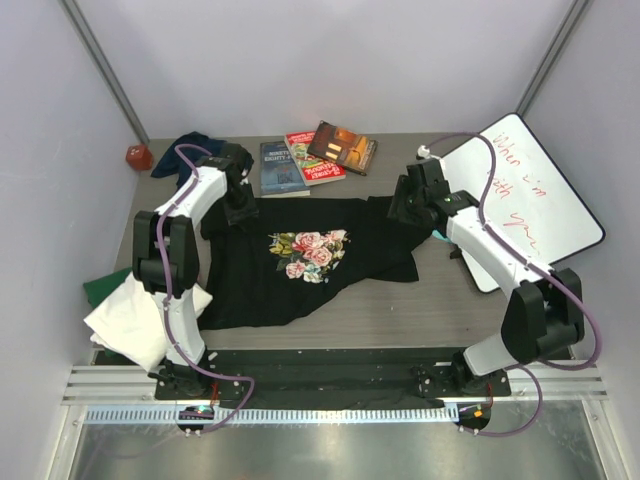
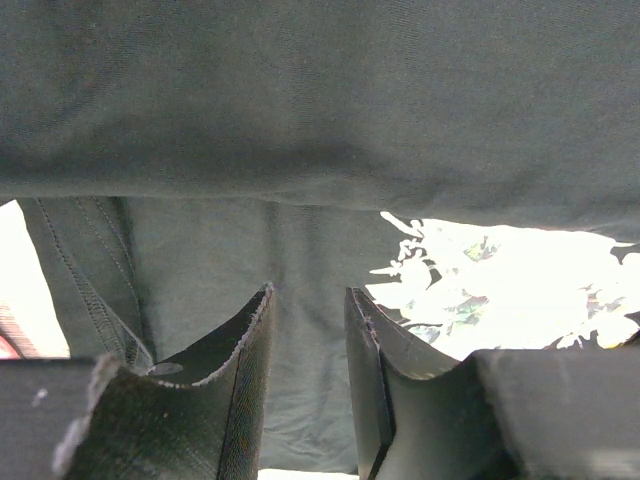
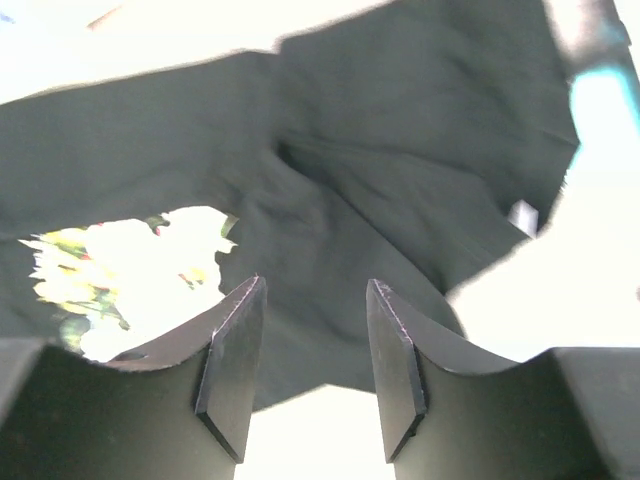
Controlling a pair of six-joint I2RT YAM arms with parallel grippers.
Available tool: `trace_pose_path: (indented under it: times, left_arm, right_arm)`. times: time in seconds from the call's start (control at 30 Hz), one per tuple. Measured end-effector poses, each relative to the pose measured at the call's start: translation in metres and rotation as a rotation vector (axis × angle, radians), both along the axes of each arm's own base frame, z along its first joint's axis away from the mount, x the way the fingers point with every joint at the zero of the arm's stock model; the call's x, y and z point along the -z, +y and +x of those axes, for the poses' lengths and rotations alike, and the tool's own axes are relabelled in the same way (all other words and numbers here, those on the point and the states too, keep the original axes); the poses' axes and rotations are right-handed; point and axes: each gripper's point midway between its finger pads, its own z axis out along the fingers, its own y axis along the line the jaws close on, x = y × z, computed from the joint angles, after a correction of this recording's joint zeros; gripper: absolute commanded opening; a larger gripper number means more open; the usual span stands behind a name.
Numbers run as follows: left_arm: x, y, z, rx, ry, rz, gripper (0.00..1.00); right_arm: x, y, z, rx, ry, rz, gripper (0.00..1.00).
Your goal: Fold and stack the t-shirts
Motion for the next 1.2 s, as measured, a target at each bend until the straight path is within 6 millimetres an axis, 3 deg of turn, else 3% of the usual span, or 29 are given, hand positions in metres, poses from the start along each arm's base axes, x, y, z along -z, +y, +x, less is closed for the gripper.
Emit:
trace_pose_path:
  times: [0.1, 0.3, 0.43, 0.73, 0.9, 1.2]
  left_arm:
    - [0.0, 0.0, 0.0, 0.0, 0.001, 0.0, 0.35]
    - [0.0, -0.002, -0.001, 0.004, 0.002, 0.001, 0.35]
    - [0.0, -0.002, -0.001, 0.005, 0.002, 0.001, 0.35]
    - [0.0, -0.002, -0.001, 0.005, 0.003, 0.001, 0.35]
    - [0.0, -0.002, -0.001, 0.005, 0.003, 0.001, 0.35]
    - [0.0, -0.002, -0.002, 0.005, 0.005, 0.002, 0.35]
  right_arm:
    - [0.013, -0.014, -0.017, 0.025, 0.046, -0.049, 0.51]
    - [0.077, -0.03, -0.044, 0.042, 0.261, -0.145, 0.51]
    - [0.107, -0.04, -0.062, 0.056, 0.366, -0.177, 0.52]
    - [0.112, -0.062, -0.077, 0.126, 0.394, -0.189, 0.53]
    - [0.125, -0.074, -0.093, 0.149, 0.447, -0.189, 0.53]
    - [0.138, -0.064, -0.107, 0.11, 0.493, -0.132, 0.49]
